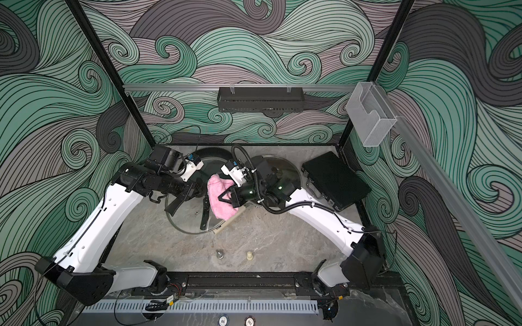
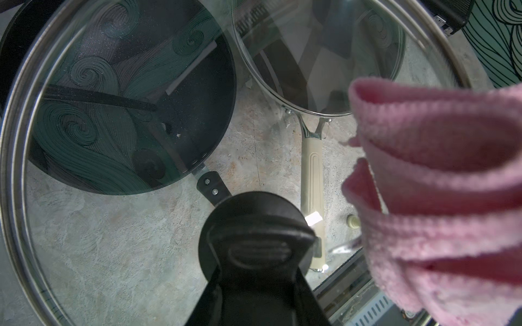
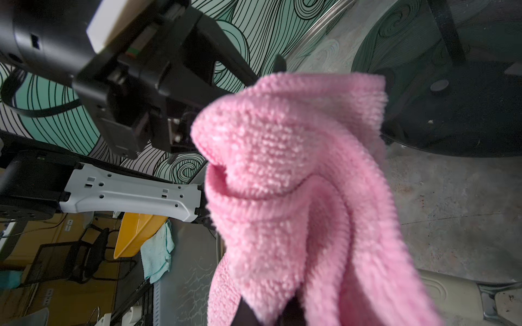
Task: Wipe the pot lid with a cloth
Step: Wipe the pot lid.
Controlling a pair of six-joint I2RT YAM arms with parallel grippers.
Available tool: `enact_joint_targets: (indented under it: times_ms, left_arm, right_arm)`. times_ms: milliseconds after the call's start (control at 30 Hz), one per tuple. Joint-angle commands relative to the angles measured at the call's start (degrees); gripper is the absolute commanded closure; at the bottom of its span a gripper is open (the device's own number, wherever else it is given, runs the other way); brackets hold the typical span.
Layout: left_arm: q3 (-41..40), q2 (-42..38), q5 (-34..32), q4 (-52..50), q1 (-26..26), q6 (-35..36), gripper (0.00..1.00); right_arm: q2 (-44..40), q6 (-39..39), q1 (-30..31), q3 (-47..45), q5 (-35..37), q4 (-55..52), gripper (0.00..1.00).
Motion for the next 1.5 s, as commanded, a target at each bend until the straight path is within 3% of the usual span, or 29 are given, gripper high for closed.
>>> enact_joint_targets:
  times_ms: [0, 633, 933, 1467]
  left_arm:
    - [3.45, -2.38, 4.57, 5.5, -1.18, 1.95, 1.0]
    - [-0.94, -6.59, 3.84, 5.6, -10.13, 8.22, 1.0]
    - [-0.89, -4.93, -1.33, 5.41, -15.88, 10.39, 1.0]
    - [1.49, -0.87, -5.04, 6.44, -20.1, 12.76, 1.0]
  right_arm:
    - [-0.24, 1.01, -1.61, -0.92, 1.57, -2.28, 1.0]
    - [9.12, -0.57, -10.0, 9.84, -3.97, -1.62, 1.0]
    - [15.49, -1.04, -9.66, 16.83, -8.33, -1.26, 1.0]
    - [21.47, -3.44, -4.35, 23.19, -12.19, -2.81, 1.0]
